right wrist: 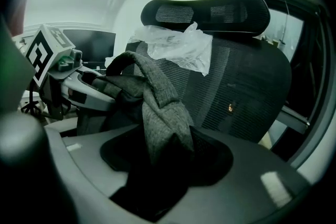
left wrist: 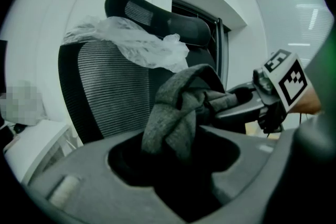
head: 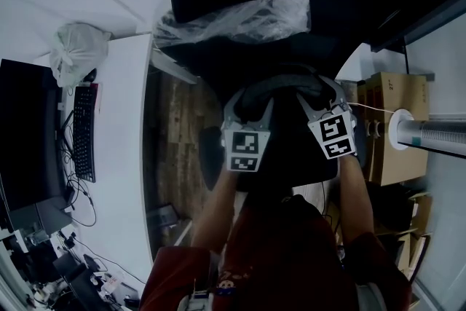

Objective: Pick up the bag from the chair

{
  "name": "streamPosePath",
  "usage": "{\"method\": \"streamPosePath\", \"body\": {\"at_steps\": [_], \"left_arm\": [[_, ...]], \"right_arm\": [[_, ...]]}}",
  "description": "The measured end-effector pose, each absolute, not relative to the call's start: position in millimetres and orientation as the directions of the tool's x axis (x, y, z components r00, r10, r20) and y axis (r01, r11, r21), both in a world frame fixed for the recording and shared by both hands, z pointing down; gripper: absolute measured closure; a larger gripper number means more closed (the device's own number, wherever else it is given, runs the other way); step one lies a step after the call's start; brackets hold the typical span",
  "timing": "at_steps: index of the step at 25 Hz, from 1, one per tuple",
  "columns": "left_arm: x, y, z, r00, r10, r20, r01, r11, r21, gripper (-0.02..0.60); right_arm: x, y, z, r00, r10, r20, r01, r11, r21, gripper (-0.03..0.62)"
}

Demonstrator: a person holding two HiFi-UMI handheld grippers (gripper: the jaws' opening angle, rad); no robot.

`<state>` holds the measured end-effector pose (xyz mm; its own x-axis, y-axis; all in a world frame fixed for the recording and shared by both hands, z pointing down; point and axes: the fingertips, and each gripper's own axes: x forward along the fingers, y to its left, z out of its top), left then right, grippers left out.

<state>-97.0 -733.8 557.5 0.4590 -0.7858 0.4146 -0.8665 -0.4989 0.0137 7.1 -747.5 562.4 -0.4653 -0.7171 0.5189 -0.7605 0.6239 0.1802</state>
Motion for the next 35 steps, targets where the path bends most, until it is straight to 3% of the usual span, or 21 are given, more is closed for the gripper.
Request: {"method": "streamPosePath", "body": {"at_steps": [6, 35], "left_arm": [[-97.0, -729.1, 557.3, 0.467, -0.78, 0.417, -0.865, -0.5, 0.034, 0.378], [-68.1, -601.1, 475.7, 0.462, -0.824, 0.328, -0.854, -0.514, -0.087, 0.399]], "right_arm": [[3.8, -741.2, 562.0, -0.448, -0.73, 0.516, -0.767, 0.61, 0.197, 0.411], [31.1, -608.2, 488.3, -0.463, -0.783, 0.415, -0.782, 0.581, 0.224, 0.442]]}}
